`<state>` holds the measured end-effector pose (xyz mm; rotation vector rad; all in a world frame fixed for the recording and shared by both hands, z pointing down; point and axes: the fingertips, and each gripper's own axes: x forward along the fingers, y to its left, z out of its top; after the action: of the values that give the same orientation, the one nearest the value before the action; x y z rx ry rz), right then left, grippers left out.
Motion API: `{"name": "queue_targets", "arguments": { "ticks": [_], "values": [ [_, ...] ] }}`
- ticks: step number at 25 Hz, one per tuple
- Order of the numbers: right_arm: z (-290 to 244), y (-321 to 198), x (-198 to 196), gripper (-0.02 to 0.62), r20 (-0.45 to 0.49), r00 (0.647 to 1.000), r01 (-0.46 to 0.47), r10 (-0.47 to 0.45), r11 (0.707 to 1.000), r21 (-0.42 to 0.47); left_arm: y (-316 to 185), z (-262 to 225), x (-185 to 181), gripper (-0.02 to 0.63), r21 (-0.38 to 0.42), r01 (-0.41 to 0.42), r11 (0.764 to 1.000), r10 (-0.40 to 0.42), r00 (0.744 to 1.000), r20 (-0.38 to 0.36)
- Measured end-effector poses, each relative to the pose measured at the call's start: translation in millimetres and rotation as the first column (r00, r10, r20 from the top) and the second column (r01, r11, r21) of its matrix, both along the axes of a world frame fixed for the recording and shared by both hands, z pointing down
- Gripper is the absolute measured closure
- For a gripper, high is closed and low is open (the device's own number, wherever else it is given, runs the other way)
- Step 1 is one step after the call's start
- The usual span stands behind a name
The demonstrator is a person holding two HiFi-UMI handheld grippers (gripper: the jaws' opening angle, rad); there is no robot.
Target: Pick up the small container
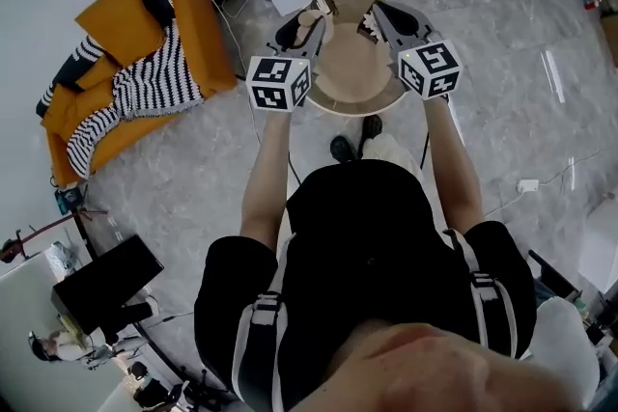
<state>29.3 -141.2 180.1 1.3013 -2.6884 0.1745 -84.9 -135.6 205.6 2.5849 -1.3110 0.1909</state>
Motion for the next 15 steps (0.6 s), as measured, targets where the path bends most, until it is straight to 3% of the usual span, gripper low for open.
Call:
{"name": "queue_targets", "arguments": {
  "ticks": [6, 15],
  "values": [
    [-32, -2, 3, 0.592, 0.010, 1.000, -0.003, 0.003, 0.999, 0.035, -4, -45, 4, 0.462, 0.037, -0.025, 0.999, 0.025, 1.000, 0.000],
    [-59, 7, 0, 0.592, -0.015, 1.000, 0.003, -0.002, 0.998, 0.068, 3, -64, 6, 0.462, 0.046, -0.038, 0.998, 0.038, 0.999, -0.003]
  ]
}}
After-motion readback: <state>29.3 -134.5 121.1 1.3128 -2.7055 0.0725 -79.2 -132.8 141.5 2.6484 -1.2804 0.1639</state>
